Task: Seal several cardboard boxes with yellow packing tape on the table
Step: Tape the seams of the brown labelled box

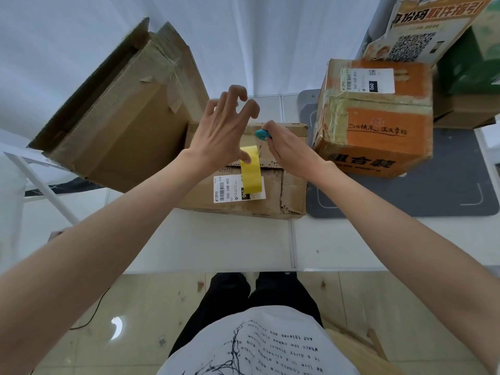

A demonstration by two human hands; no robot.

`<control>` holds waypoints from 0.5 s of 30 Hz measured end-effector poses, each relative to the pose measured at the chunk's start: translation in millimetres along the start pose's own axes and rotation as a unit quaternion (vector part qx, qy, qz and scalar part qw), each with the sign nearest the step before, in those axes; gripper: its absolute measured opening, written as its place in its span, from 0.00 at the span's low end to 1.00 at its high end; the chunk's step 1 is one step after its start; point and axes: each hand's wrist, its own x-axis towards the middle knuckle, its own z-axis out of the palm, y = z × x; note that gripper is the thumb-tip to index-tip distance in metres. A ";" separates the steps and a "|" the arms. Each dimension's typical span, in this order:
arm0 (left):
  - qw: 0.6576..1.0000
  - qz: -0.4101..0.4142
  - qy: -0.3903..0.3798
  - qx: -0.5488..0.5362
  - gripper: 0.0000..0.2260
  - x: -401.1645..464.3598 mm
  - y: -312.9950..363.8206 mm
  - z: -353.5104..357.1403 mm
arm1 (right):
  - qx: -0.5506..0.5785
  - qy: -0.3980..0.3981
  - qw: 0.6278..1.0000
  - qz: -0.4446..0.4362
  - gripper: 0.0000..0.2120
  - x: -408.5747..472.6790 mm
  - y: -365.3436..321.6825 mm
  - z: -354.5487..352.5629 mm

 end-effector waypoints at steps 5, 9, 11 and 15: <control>1.000 -0.003 -0.002 0.000 0.45 1.1 -0.7 -0.1 | -0.005 -0.016 1.000 -0.006 0.06 4.3 0.1 3.2; 1.000 -0.005 -0.005 0.003 0.45 0.7 -1.8 0.5 | -0.041 0.003 0.998 -0.045 0.08 5.1 3.1 5.9; 1.000 -0.005 -0.004 0.003 0.45 1.7 -1.3 1.0 | -0.066 0.016 0.995 -0.068 0.09 4.4 5.9 5.7; 1.000 -0.007 -0.005 0.008 0.45 4.1 -0.1 1.3 | -0.109 0.029 0.988 -0.105 0.07 6.0 9.7 5.3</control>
